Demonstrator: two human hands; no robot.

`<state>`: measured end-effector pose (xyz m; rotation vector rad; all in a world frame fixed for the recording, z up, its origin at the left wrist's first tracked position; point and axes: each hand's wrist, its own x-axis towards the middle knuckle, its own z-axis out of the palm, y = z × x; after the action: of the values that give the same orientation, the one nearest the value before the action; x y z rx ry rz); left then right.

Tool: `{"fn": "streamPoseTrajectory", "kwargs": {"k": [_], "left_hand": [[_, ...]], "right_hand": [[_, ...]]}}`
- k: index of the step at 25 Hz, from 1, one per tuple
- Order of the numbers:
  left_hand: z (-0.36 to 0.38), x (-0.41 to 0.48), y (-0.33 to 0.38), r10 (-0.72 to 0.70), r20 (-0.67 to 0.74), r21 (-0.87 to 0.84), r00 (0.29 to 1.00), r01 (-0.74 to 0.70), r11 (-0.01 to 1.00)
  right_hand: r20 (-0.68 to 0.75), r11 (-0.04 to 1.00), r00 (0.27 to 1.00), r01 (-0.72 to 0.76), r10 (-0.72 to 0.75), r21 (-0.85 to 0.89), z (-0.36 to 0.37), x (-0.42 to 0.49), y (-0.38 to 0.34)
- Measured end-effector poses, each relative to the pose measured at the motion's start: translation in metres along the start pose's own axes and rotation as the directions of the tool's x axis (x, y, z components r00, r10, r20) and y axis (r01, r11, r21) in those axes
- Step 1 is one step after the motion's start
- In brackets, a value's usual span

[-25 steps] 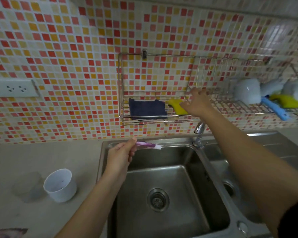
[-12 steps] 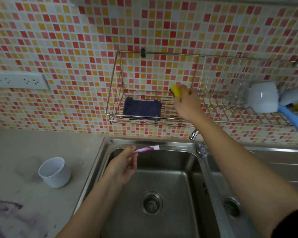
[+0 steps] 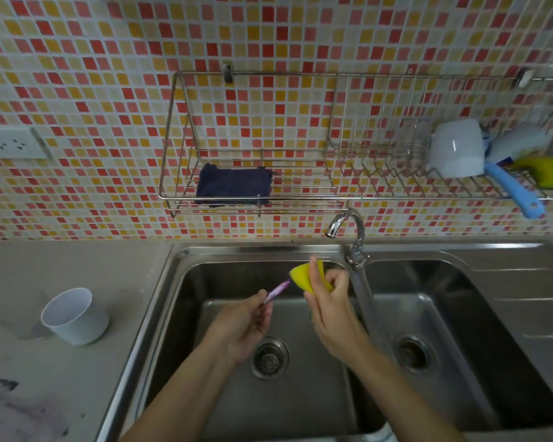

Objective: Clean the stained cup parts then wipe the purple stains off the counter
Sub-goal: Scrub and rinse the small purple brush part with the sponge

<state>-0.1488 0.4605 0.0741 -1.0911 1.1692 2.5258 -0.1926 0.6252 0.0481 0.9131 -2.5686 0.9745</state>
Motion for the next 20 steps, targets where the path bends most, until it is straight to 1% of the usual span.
{"fn": "streamPoseTrajectory", "kwargs": {"k": [3, 5, 7, 8, 11, 12, 13, 15, 16, 17, 19, 20], "left_hand": [[0.013, -0.005, -0.009, -0.013, 0.041, 0.041, 0.999, 0.012, 0.999], [0.019, -0.009, -0.012, -0.009, 0.049, 0.067, 0.999, 0.006, 0.998], [0.022, -0.01, -0.012, -0.021, 0.045, 0.06, 0.999, 0.018, 0.998], [0.023, -0.011, -0.011, -0.033, 0.042, 0.062, 0.999, 0.03, 0.998], [0.027, -0.011, -0.011, -0.076, 0.035, 0.045, 0.996, 0.074, 0.996], [0.027, -0.011, -0.012, -0.089, 0.032, 0.021, 0.996, 0.088, 0.996], [0.027, -0.011, -0.012, -0.096, 0.028, 0.0, 0.995, 0.096, 0.995], [0.027, -0.01, -0.014, -0.091, 0.012, -0.015, 0.996, 0.091, 0.996], [0.028, -0.008, -0.016, -0.085, 0.006, -0.017, 0.996, 0.085, 0.996], [0.031, -0.007, -0.018, -0.084, 0.007, -0.017, 0.996, 0.084, 0.996], [0.036, -0.007, -0.022, -0.109, 0.035, -0.015, 0.993, 0.11, 0.994], [0.039, -0.008, -0.024, -0.132, 0.052, -0.017, 0.99, 0.133, 0.991]], "right_hand": [[-0.039, 0.988, 0.999, 0.028, -0.034, -0.151, 0.0, 0.003, 0.012], [-0.028, 0.988, 1.0, -0.01, 0.005, -0.157, -0.003, 0.004, 0.015], [0.047, 0.99, 0.998, -0.024, 0.03, -0.138, -0.009, 0.004, 0.016], [0.033, 0.989, 0.999, -0.035, 0.04, -0.145, -0.01, 0.004, 0.016], [-0.114, 0.978, 0.991, -0.088, 0.067, -0.191, -0.015, 0.004, 0.019], [-0.124, 0.976, 0.991, -0.08, 0.055, -0.203, -0.016, 0.003, 0.022], [-0.12, 0.979, 0.991, -0.084, 0.062, -0.185, -0.018, 0.001, 0.024], [-0.166, 0.986, 0.979, -0.134, 0.116, -0.098, -0.018, -0.003, 0.024], [-0.187, 0.988, 0.975, -0.132, 0.115, -0.079, -0.016, -0.006, 0.024], [-0.178, 0.992, 0.981, -0.092, 0.076, -0.081, -0.012, -0.009, 0.024], [-0.109, 0.994, 0.994, 0.016, -0.028, -0.108, -0.005, -0.016, 0.026], [-0.106, 0.994, 0.994, 0.019, -0.031, -0.112, -0.004, -0.017, 0.028]]}}
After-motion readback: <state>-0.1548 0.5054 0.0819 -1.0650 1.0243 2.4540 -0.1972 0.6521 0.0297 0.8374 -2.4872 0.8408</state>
